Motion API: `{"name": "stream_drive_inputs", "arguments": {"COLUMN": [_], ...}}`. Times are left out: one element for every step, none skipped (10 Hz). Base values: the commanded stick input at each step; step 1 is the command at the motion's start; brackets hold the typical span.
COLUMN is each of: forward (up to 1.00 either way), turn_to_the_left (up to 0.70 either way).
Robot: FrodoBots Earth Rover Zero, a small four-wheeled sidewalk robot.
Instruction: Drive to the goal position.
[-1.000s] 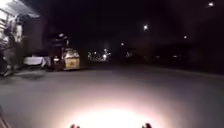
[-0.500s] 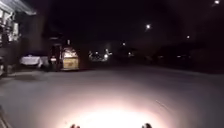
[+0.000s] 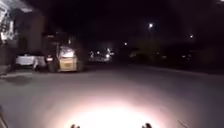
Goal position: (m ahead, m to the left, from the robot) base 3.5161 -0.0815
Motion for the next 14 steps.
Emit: {"name": "stream_drive_inputs", "arguments": {"forward": [0.85,0.85,0.85,0.85,0.85,0.85,0.85,0.85,0.85,0.85,0.85,0.85,0.85,0.85], "turn_to_the_left": [0.0,0.0,0.0,0.0,0.0,0.0,0.0,0.0,0.0,0.0,0.0,0.0,0.0,0.0]}}
